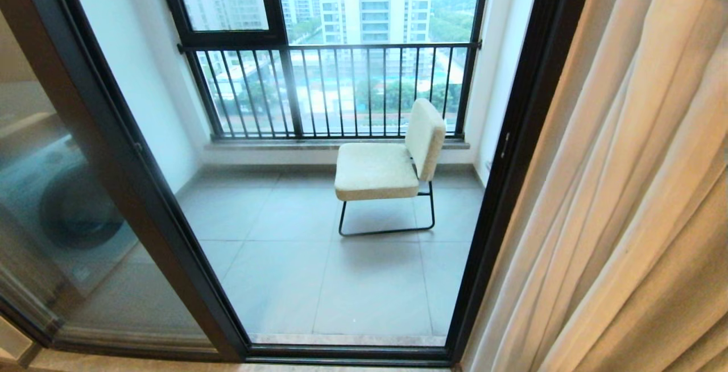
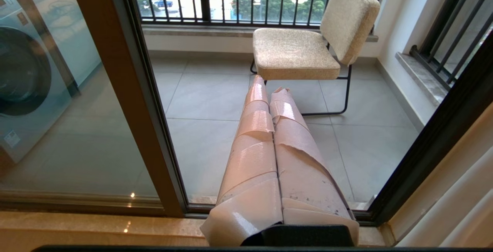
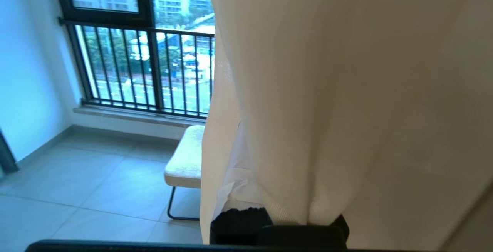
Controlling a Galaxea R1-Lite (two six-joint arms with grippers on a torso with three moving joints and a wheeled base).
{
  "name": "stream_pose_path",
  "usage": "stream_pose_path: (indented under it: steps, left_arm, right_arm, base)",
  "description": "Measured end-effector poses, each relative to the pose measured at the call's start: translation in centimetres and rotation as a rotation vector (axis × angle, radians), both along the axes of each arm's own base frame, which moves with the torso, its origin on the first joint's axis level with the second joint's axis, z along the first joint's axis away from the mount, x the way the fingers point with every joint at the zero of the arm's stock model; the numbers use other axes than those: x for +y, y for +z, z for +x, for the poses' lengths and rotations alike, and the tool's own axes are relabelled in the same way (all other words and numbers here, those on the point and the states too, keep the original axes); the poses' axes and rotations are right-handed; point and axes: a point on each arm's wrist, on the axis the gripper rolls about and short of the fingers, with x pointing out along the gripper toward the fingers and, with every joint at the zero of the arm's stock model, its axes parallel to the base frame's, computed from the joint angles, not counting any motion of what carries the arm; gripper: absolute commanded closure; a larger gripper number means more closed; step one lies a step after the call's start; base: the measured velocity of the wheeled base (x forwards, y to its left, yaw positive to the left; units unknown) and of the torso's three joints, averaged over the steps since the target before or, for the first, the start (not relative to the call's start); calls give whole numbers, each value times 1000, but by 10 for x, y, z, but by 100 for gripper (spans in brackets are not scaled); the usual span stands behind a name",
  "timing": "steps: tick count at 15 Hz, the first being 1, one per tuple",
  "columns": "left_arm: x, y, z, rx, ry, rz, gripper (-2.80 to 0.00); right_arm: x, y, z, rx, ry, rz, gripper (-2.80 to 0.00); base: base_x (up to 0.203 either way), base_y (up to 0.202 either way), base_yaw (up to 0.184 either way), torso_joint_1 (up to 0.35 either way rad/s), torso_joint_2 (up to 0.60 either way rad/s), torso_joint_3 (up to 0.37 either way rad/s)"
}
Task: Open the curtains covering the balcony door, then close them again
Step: Close the inner curtains on both sides
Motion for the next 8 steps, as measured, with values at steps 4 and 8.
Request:
stream_pose_path:
  steps: [4, 8]
  left_arm:
    - [0, 0, 0, 0, 0, -1, 0]
    - [0, 0, 0, 0, 0, -1, 0]
  right_arm:
    - [3, -2, 4, 10, 12, 0, 0]
    - [3, -3, 5, 12, 10, 0, 0]
  base:
    - [0, 0, 0, 0, 0, 0]
    - [0, 0, 0, 0, 0, 0]
